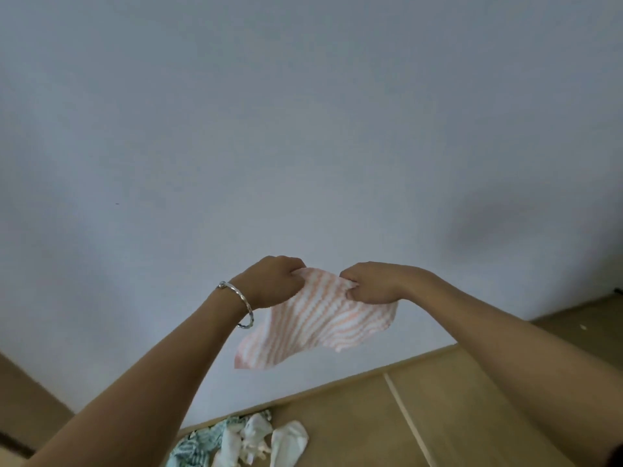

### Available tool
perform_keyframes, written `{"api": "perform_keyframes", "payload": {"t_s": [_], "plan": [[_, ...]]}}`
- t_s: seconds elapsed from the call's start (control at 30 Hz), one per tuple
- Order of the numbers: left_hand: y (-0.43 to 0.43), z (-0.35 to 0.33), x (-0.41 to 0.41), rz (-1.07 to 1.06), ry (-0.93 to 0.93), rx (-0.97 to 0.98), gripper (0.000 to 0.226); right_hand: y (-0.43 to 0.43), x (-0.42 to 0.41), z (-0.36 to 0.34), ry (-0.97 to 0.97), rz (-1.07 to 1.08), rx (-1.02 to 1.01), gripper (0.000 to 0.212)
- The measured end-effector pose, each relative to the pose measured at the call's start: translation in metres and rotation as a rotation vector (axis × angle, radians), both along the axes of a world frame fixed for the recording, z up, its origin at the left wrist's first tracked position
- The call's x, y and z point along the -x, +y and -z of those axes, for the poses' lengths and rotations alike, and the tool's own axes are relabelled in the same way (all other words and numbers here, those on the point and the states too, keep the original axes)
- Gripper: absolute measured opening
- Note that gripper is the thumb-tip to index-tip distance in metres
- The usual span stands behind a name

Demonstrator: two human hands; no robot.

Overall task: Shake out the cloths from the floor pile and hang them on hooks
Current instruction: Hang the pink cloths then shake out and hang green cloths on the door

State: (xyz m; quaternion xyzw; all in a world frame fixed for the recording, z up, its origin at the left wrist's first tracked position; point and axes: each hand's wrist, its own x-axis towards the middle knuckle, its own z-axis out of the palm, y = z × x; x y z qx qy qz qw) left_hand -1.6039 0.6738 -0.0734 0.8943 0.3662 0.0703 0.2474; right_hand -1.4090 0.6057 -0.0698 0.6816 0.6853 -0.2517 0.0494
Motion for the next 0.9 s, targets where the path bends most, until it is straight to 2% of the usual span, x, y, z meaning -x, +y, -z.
{"api": "perform_keyframes", "payload": {"t_s": [0.17, 0.27, 0.53, 0.67, 0.73, 0.83, 0.9], "plan": [[-0.058, 0.002, -0.115, 0.155, 0.056, -0.079, 0.027, -0.078, -0.105, 0.0, 0.006, 0.131, -0.032, 0.015], [-0.094, 0.0, -0.185, 0.228, 0.07, -0.122, 0.036, -0.127, -0.168, 0.002, 0.015, 0.203, -0.07, 0.026], [-0.185, 0.0, -0.35, 0.444, 0.061, -0.126, 0.029, -0.256, -0.313, 0.011, 0.033, 0.46, -0.165, 0.021], [-0.216, 0.002, -0.413, 0.59, 0.067, -0.118, 0.026, -0.304, -0.363, 0.016, 0.043, 0.574, -0.197, 0.021], [-0.226, 0.005, -0.443, 0.66, 0.082, -0.13, 0.023, -0.323, -0.382, 0.026, 0.072, 0.624, -0.187, 0.013], [-0.239, 0.012, -0.492, 0.759, 0.11, -0.165, 0.019, -0.349, -0.409, 0.039, 0.083, 0.705, -0.173, 0.015], [-0.247, 0.019, -0.525, 0.83, 0.102, -0.163, 0.019, -0.364, -0.429, 0.04, 0.073, 0.762, -0.188, 0.027]]}}
